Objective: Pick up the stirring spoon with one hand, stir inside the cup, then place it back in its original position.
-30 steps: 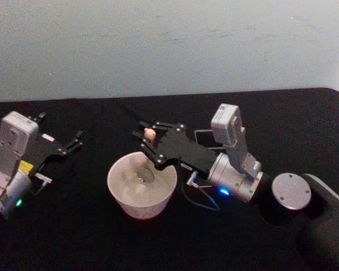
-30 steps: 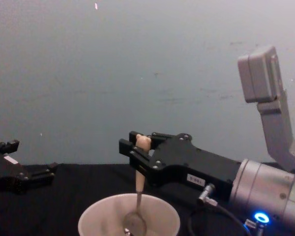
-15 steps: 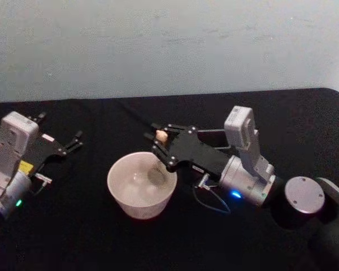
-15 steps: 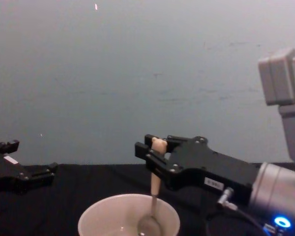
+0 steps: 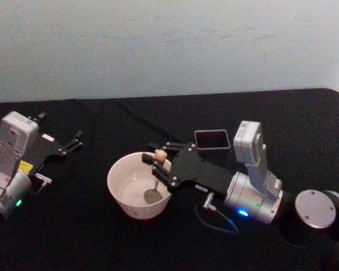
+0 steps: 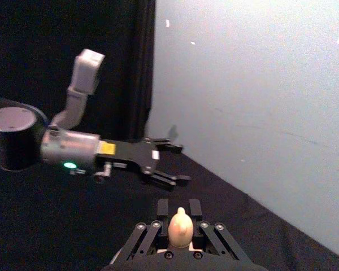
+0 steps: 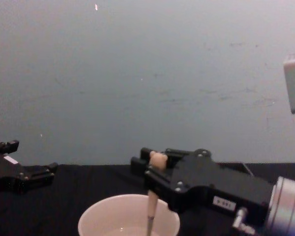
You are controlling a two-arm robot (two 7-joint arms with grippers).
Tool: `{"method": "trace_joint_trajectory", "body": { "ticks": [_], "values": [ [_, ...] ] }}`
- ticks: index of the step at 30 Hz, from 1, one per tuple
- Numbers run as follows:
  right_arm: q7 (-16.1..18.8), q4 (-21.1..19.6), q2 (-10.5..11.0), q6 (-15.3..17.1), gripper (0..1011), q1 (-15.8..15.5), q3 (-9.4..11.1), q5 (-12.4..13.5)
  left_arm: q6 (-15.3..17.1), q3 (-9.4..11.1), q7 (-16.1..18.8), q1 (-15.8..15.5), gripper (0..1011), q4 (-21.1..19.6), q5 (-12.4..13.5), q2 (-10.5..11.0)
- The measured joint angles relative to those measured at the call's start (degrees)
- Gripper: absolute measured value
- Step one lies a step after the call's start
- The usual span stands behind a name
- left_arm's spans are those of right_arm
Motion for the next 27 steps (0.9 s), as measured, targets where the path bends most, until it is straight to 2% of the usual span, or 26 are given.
{"method": "trace_joint_trajectory", "body": {
  "ticks": [6,14,19,27],
  "values": [
    [0.6,-0.6,-0.5,0.2,212,-0.2,-1.4,0.5,0.0,0.0,0.0,0.0,1001,0.0,0.0,0.0],
    [-1.1,2.8,-3.6,-1.1,212,2.2,-2.7,-0.7,0.0,0.0,0.0,0.0,1001,0.0,0.0,0.0],
    [-3.0,5.7,-5.0,-2.0,212,4.0,-2.3,-2.2,0.0,0.0,0.0,0.0,1001,0.0,0.0,0.0],
    [-4.5,7.5,-5.4,-2.3,212,4.8,-1.0,-3.4,0.0,0.0,0.0,0.0,1002,0.0,0.0,0.0]
  ]
}}
